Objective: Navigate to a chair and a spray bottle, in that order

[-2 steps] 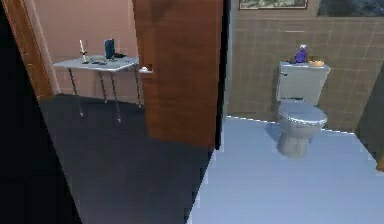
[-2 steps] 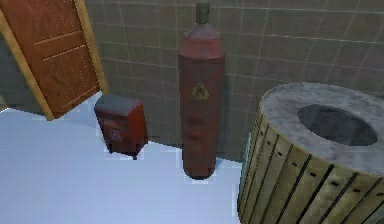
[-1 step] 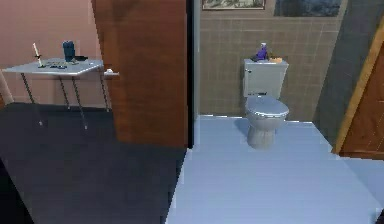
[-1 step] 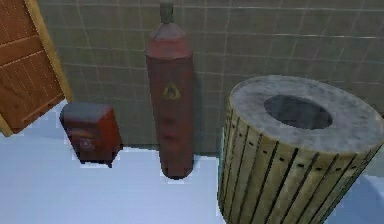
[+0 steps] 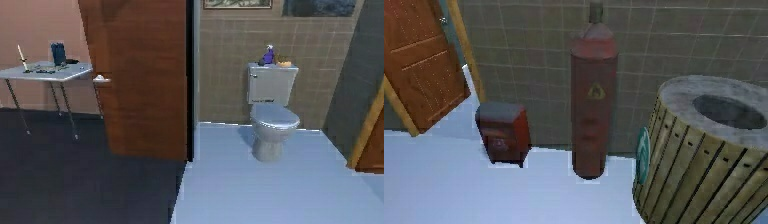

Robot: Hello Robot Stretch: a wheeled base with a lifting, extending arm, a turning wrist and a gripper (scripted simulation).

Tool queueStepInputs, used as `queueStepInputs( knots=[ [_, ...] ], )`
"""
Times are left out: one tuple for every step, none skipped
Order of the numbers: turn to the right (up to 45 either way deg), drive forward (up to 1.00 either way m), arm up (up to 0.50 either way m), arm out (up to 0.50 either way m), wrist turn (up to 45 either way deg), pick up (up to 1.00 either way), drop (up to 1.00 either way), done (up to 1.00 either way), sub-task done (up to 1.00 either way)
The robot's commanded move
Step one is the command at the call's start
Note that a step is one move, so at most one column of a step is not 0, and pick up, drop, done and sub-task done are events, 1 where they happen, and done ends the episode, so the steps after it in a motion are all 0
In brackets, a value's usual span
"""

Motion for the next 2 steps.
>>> queueStepInputs(
  knots=[
    [3.0, 0.0, 0.0, 0.0, 0.0, 0.0, 0.0, 0.0, 0.0],
    [0.0, 0.5, 0.0, 0.0, 0.0, 0.0, 0.0, 0.0, 0.0]
  ],
)
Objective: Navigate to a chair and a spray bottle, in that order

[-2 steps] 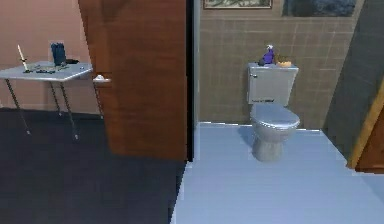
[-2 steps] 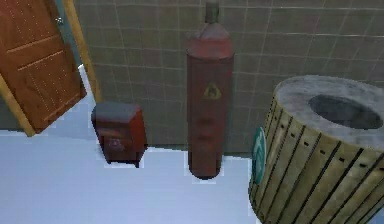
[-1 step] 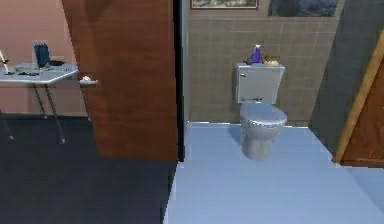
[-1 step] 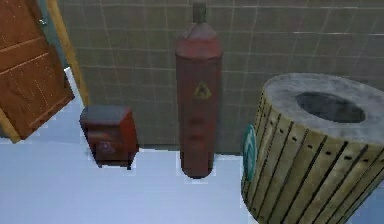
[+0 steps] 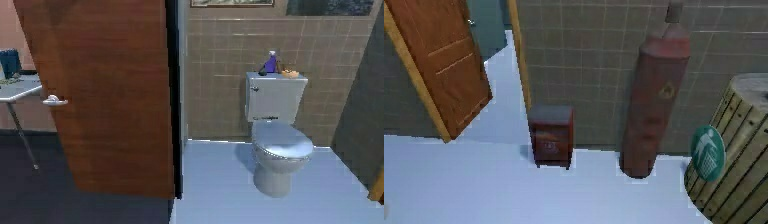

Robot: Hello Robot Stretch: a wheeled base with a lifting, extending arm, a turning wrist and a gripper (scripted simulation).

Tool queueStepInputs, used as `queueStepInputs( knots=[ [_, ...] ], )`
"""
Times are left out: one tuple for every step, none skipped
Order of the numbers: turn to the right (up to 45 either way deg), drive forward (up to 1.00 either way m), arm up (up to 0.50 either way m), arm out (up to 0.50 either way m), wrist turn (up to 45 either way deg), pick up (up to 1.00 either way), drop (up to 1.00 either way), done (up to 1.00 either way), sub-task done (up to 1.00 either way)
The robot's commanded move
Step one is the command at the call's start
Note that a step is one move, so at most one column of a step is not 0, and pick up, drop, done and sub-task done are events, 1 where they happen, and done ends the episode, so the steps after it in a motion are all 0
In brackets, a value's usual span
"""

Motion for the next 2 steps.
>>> queueStepInputs(
  knots=[
    [-45.0, 0.0, 0.0, 0.0, 0.0, 0.0, 0.0, 0.0, 0.0],
    [-24.0, 0.0, 0.0, 0.0, 0.0, 0.0, 0.0, 0.0, 0.0]
  ],
)
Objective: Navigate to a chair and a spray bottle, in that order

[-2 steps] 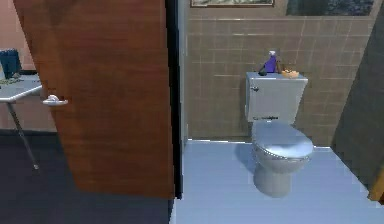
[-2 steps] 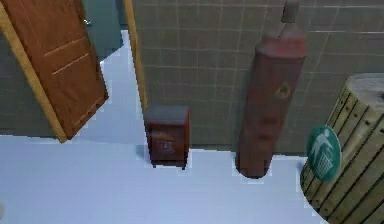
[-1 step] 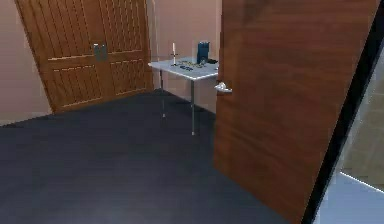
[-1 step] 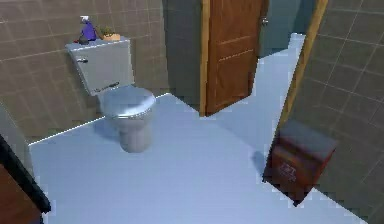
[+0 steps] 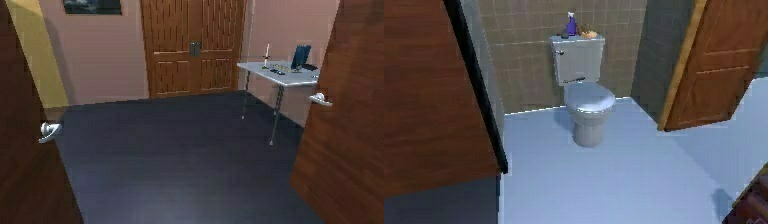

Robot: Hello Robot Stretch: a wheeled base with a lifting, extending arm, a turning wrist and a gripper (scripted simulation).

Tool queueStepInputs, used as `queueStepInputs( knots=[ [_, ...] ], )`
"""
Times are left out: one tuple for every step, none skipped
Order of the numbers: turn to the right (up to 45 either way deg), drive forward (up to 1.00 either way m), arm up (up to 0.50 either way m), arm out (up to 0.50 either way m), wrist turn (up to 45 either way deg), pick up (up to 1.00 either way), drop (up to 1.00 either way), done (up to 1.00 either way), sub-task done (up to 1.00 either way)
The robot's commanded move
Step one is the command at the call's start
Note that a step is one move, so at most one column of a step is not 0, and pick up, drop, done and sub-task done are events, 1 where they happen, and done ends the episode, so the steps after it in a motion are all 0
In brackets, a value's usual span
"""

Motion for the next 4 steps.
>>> queueStepInputs(
  knots=[
    [0.0, 0.8, 0.0, 0.0, 0.0, 0.0, 0.0, 0.0, 0.0],
    [-12.0, 0.0, 0.0, 0.0, 0.0, 0.0, 0.0, 0.0, 0.0],
    [0.0, 0.7, 0.0, 0.0, 0.0, 0.0, 0.0, 0.0, 0.0],
    [-45.0, 0.0, 0.0, 0.0, 0.0, 0.0, 0.0, 0.0, 0.0]
  ],
)
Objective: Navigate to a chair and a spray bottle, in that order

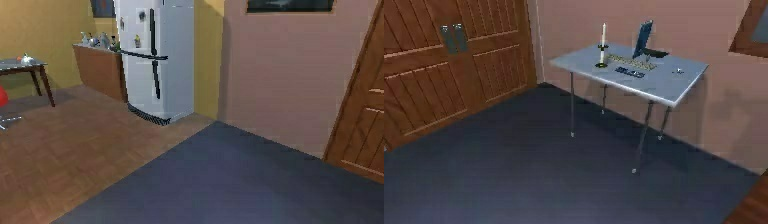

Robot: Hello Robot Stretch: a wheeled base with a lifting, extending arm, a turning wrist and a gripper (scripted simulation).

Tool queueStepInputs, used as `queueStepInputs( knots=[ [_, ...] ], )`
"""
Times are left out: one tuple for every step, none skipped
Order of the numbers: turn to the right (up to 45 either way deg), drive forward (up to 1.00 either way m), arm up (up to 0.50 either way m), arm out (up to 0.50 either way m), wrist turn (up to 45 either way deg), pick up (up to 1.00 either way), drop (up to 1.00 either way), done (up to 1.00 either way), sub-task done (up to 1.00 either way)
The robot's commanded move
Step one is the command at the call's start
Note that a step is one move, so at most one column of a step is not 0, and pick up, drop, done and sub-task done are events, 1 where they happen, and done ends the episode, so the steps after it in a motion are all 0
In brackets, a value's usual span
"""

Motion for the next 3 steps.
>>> queueStepInputs(
  knots=[
    [-30.0, 0.0, 0.0, 0.0, 0.0, 0.0, 0.0, 0.0, 0.0],
    [0.0, 1.0, 0.0, 0.0, 0.0, 0.0, 0.0, 0.0, 0.0],
    [-15.0, 0.0, 0.0, 0.0, 0.0, 0.0, 0.0, 0.0, 0.0]
  ],
)
